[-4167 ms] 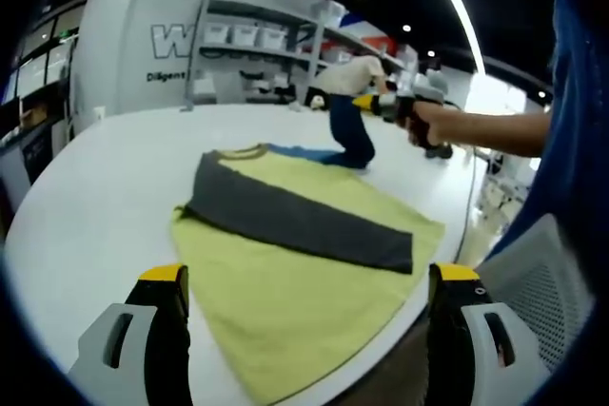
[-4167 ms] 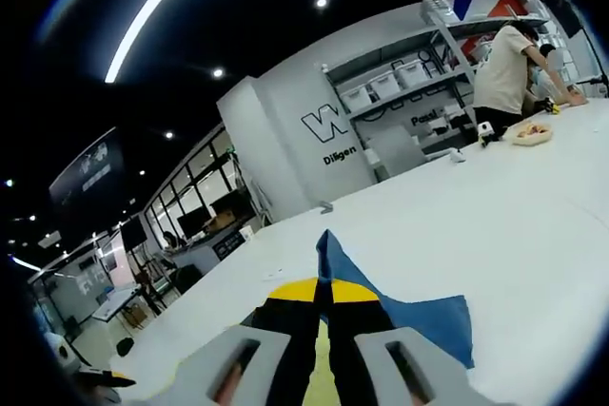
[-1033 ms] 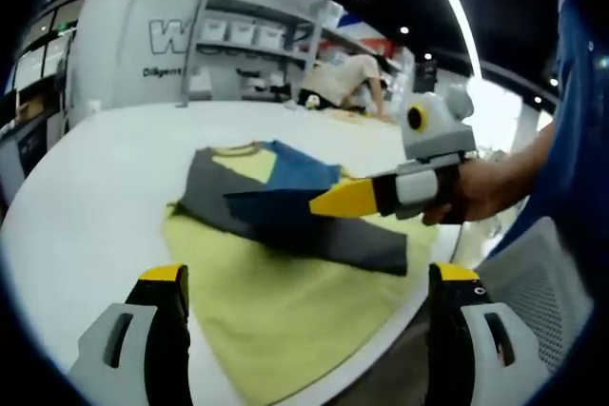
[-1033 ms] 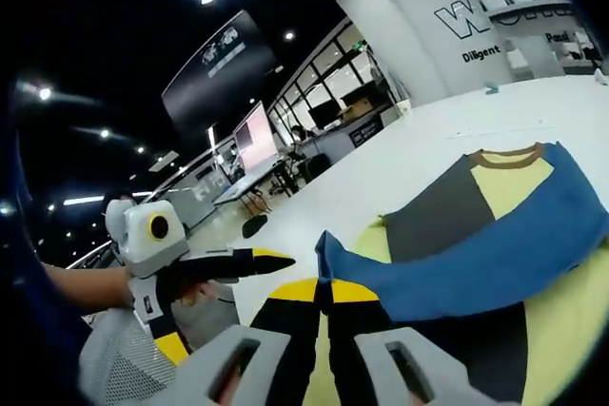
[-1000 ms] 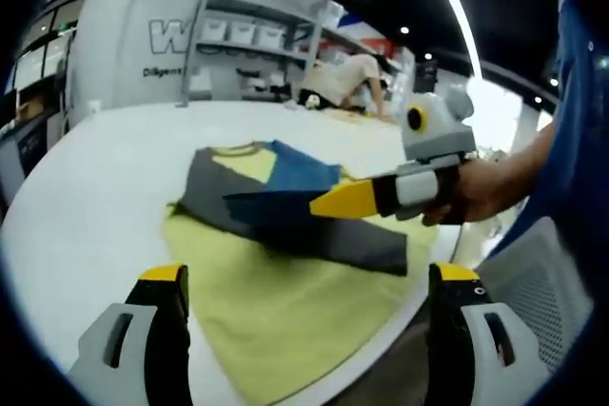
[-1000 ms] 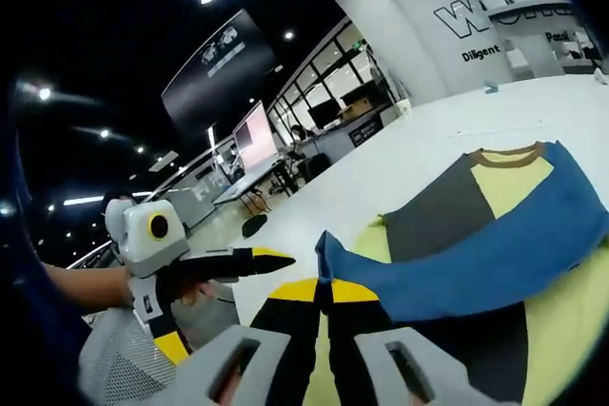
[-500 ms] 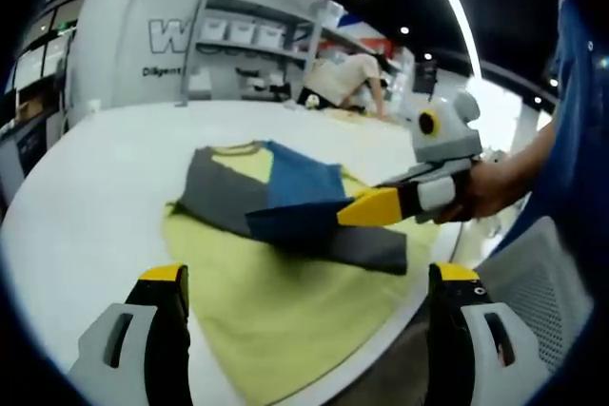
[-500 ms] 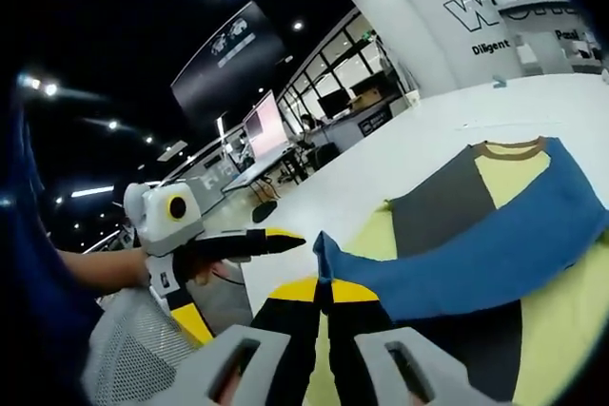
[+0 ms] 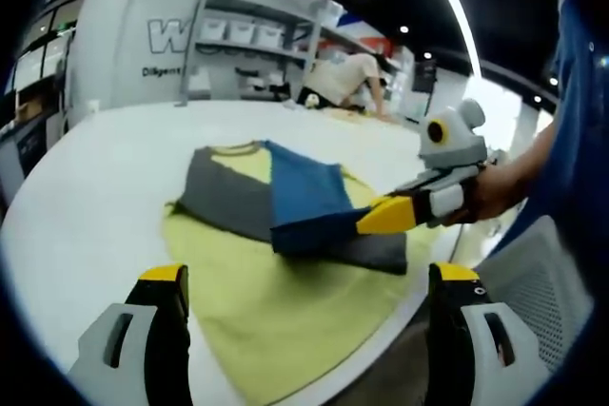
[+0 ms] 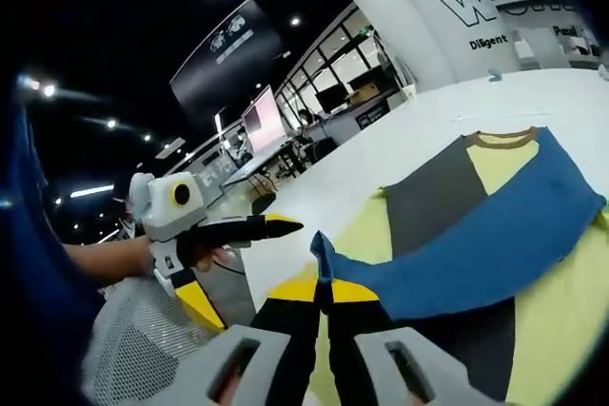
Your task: Fold the garment on the visible template until the final outline fits inside the template.
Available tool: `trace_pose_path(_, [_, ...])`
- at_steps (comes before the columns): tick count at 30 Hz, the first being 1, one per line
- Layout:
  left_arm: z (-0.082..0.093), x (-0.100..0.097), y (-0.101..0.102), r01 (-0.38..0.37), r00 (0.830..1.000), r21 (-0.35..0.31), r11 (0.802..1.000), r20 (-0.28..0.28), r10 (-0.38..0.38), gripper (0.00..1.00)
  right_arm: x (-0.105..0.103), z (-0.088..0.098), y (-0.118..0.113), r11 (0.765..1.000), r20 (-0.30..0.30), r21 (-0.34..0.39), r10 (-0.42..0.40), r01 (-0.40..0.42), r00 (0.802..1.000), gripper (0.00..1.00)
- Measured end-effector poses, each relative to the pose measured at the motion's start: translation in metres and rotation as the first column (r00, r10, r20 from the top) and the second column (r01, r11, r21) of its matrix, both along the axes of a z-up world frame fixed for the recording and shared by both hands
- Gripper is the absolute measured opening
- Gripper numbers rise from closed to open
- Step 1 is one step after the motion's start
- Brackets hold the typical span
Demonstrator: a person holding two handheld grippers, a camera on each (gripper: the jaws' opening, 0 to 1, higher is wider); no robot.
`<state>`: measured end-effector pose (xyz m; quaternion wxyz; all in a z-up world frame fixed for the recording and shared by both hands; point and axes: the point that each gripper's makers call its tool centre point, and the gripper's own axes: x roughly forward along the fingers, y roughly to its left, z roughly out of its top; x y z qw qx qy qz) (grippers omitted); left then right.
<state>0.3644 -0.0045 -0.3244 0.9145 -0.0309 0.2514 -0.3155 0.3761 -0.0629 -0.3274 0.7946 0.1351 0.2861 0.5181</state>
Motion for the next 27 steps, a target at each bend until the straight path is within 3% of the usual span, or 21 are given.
trace_pose_path(5, [0.001,0.0,0.001,0.001,1.0,0.0,1.0,0.004,-0.001,0.99,-0.003,-0.009,0.017,0.999,0.022,-0.033,0.029,-0.028,0.999,0.0])
trace_pose_path(11, [0.001,0.0,0.0,0.003,1.0,-0.009,1.0,0.004,-0.003,0.99,-0.02,-0.021,0.023,0.989,0.024,-0.094,0.12,-0.117,0.992,0.0])
trace_pose_path(17, [-0.001,-0.002,-0.003,0.018,1.0,-0.002,1.0,-0.003,-0.018,0.99,-0.037,-0.021,0.008,0.975,0.041,-0.121,0.194,-0.188,0.98,0.05])
trace_pose_path(21, [-0.002,-0.003,-0.004,0.023,1.0,0.001,1.0,-0.008,-0.023,0.99,-0.039,-0.022,-0.006,0.973,0.06,-0.134,0.197,-0.187,0.979,0.08])
trace_pose_path(27, [-0.004,-0.003,-0.004,0.025,1.0,-0.001,1.0,-0.011,-0.025,0.99,-0.017,-0.011,-0.039,0.974,0.182,-0.195,0.152,-0.116,0.972,0.1])
